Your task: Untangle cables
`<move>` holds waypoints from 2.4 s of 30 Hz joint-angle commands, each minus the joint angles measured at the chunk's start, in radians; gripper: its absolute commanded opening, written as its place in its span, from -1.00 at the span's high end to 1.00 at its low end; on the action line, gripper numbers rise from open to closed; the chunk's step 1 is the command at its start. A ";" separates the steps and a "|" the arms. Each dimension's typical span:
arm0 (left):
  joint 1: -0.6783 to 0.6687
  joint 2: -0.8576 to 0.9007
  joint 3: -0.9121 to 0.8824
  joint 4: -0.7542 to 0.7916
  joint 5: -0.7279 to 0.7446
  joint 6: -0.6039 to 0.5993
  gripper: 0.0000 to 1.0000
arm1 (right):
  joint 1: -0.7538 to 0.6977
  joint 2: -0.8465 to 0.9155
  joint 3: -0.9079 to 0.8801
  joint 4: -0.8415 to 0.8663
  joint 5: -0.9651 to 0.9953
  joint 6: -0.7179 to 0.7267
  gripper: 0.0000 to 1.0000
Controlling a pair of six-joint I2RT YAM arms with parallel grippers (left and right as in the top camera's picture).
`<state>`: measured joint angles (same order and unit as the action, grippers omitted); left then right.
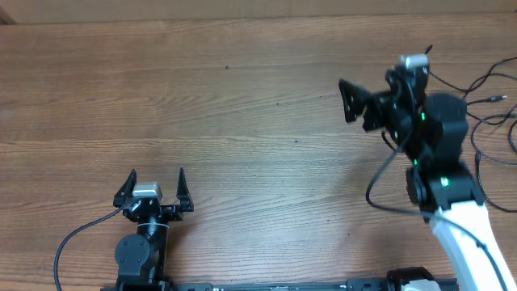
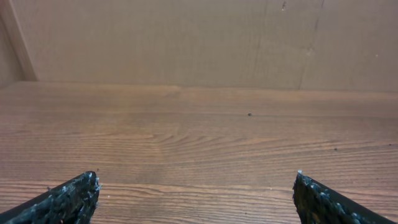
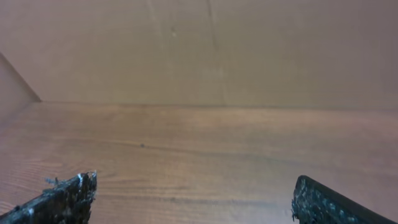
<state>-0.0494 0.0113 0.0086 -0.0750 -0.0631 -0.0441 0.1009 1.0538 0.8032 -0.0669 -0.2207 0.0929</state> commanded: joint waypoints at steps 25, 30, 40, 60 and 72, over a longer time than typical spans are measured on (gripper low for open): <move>0.010 -0.008 -0.003 0.001 0.001 0.022 -0.99 | -0.092 -0.783 -0.795 0.276 0.080 0.120 -1.00; 0.010 -0.008 -0.003 0.001 0.001 0.022 -0.99 | -0.092 -0.851 -0.795 0.175 0.114 0.120 -1.00; 0.010 -0.008 -0.003 0.001 0.001 0.022 -0.99 | -0.093 -1.051 -0.795 -0.014 0.167 0.113 -1.00; 0.010 -0.008 -0.003 0.001 0.001 0.022 -0.99 | -0.093 -1.051 -0.795 -0.016 0.177 0.027 -1.00; 0.010 -0.008 -0.003 0.001 0.001 0.022 -0.99 | -0.091 -1.051 -0.795 -0.014 0.178 0.010 -1.00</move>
<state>-0.0494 0.0109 0.0086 -0.0750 -0.0631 -0.0444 0.0128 0.0128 0.0185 -0.0837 -0.0540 0.1116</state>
